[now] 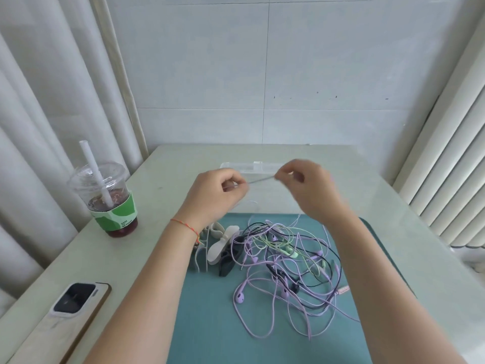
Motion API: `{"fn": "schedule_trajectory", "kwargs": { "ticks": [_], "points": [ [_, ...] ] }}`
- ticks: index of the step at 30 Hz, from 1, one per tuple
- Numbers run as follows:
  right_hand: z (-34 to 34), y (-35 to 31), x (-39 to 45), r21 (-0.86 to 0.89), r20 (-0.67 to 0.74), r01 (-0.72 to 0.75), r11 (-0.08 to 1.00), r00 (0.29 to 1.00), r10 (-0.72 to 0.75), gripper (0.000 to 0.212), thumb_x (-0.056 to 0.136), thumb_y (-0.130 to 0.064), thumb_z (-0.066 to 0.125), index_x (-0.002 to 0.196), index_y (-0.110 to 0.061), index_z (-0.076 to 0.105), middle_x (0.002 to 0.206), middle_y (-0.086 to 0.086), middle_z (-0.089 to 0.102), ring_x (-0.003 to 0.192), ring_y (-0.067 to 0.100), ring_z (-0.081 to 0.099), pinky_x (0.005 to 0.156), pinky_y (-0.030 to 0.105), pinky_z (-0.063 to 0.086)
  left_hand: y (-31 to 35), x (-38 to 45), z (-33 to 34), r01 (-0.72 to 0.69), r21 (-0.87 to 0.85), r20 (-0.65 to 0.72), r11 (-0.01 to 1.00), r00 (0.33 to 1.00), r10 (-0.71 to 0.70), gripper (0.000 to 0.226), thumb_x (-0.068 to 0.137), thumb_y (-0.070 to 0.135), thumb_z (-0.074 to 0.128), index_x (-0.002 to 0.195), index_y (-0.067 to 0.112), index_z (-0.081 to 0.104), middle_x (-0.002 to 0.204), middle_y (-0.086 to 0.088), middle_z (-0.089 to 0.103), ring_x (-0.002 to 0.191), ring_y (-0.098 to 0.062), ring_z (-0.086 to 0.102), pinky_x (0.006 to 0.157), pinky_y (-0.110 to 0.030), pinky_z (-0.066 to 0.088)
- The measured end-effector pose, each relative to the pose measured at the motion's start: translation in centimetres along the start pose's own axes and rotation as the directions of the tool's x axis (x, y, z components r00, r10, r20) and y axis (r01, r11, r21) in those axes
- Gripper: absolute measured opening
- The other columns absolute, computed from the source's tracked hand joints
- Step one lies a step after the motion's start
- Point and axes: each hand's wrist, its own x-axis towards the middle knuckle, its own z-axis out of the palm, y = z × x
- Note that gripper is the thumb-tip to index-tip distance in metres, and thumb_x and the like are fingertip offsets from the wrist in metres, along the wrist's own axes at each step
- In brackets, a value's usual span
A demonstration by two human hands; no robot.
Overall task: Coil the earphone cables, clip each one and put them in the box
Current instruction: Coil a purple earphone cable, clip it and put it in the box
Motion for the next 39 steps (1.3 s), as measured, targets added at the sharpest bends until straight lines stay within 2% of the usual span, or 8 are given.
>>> {"fn": "schedule_trajectory", "kwargs": {
  "ticks": [4, 9, 12, 15, 19, 29, 35, 39],
  "points": [
    [-1.4, 1.4, 0.7, 0.142, -0.306, -0.178, 0.974, 0.928, 0.215, 0.009, 0.094, -0.018, 0.056, 0.089, -0.015, 0.064, 0.061, -0.008, 0.051, 0.053, 0.006, 0.043, 0.053, 0.023, 0.032, -0.6, 0.2, -0.7, 0.016, -0.11, 0.0, 0.994, 1.0, -0.016, 0.012, 0.09, 0.022, 0.067, 0.08, 0.018, 0.073, 0.061, 0.006, 0.054, 0.056, -0.005, 0.041, 0.056, -0.021, 0.034],
    [-0.6, 1.6, 0.4, -0.157, -0.089, -0.276, 0.948, 0.96, 0.264, 0.029, 0.09, -0.01, 0.05, 0.116, -0.014, 0.062, 0.117, 0.009, 0.057, 0.098, 0.026, 0.056, 0.08, 0.026, 0.04, 0.5, -0.1, 0.4, 0.07, -0.222, 0.151, 0.973, 0.988, -0.036, 0.02, 0.094, 0.018, 0.061, 0.078, 0.018, 0.072, 0.081, 0.004, 0.069, 0.078, -0.004, 0.062, 0.082, -0.018, 0.044],
    [-0.5, -0.1, -0.3, -0.143, -0.007, -0.027, 0.989, 1.0, 0.026, 0.047, 0.085, -0.001, 0.05, 0.129, -0.016, 0.056, 0.137, 0.001, 0.047, 0.119, 0.02, 0.05, 0.093, 0.017, 0.032, 1.2, -0.3, 0.8, 0.149, -0.311, 0.284, 0.939, 0.957, -0.057, 0.022, 0.098, 0.018, 0.055, 0.081, 0.009, 0.066, 0.066, -0.006, 0.069, 0.073, -0.024, 0.071, 0.085, -0.031, 0.052],
    [-0.1, -2.1, -1.1, -0.002, 0.188, 0.144, 0.99, 0.972, -0.141, 0.042, 0.084, -0.001, 0.052, 0.12, -0.02, 0.063, 0.12, -0.007, 0.063, 0.11, 0.005, 0.055, 0.086, 0.0, 0.033, 1.6, -0.5, 1.4, 0.162, -0.281, 0.312, 0.946, 0.948, -0.07, 0.022, 0.097, 0.023, 0.057, 0.083, 0.009, 0.066, 0.047, 0.001, 0.054, 0.052, -0.025, 0.065, 0.077, -0.034, 0.051],
    [0.8, -2.4, -1.3, -0.009, 0.222, 0.107, 0.994, 0.97, -0.103, 0.026, 0.088, -0.004, 0.053, 0.099, -0.02, 0.071, 0.081, -0.006, 0.072, 0.082, 0.011, 0.067, 0.072, 0.022, 0.049, 1.9, -0.6, 1.2, 0.17, -0.237, 0.272, 0.957, 0.957, -0.102, 0.023, 0.095, 0.025, 0.059, 0.082, 0.01, 0.069, 0.04, 0.011, 0.039, 0.036, -0.009, 0.041, 0.063, -0.043, 0.054],
    [-1.0, 1.5, 0.1, -0.283, -0.284, -0.243, 0.928, 0.945, 0.161, 0.025, 0.09, -0.011, 0.051, 0.102, -0.019, 0.071, 0.098, 0.004, 0.073, 0.097, 0.029, 0.062, 0.089, 0.037, 0.045, 1.0, -0.3, 0.0, 0.217, -0.27, 0.221, 0.938, 0.962, -0.159, 0.022, 0.091, 0.018, 0.056, 0.075, 0.016, 0.071, 0.047, 0.011, 0.034, 0.042, -0.009, 0.034, 0.059, -0.033, 0.042],
    [0.2, -2.2, -1.1, -0.059, 0.075, 0.237, 0.97, 0.97, -0.232, 0.036, 0.086, -0.002, 0.058, 0.117, -0.017, 0.068, 0.113, -0.005, 0.07, 0.103, 0.004, 0.058, 0.088, -0.001, 0.032, 1.3, -0.3, 0.9, 0.125, -0.282, 0.174, 0.951, 0.982, -0.078, 0.016, 0.094, 0.024, 0.06, 0.086, 0.023, 0.074, 0.052, 0.01, 0.037, 0.045, -0.01, 0.028, 0.047, -0.024, 0.025],
    [1.5, -2.4, -1.4, -0.082, 0.136, 0.128, 0.988, 0.984, -0.116, 0.014, 0.09, -0.019, 0.064, 0.101, -0.018, 0.072, 0.084, -0.002, 0.071, 0.081, 0.013, 0.064, 0.078, 0.026, 0.049, 1.7, -0.3, 1.2, 0.166, -0.282, 0.185, 0.945, 0.976, -0.116, 0.02, 0.095, 0.025, 0.059, 0.084, 0.013, 0.071, 0.045, 0.014, 0.041, 0.042, -0.002, 0.034, 0.047, -0.019, 0.027]
  ]
}}
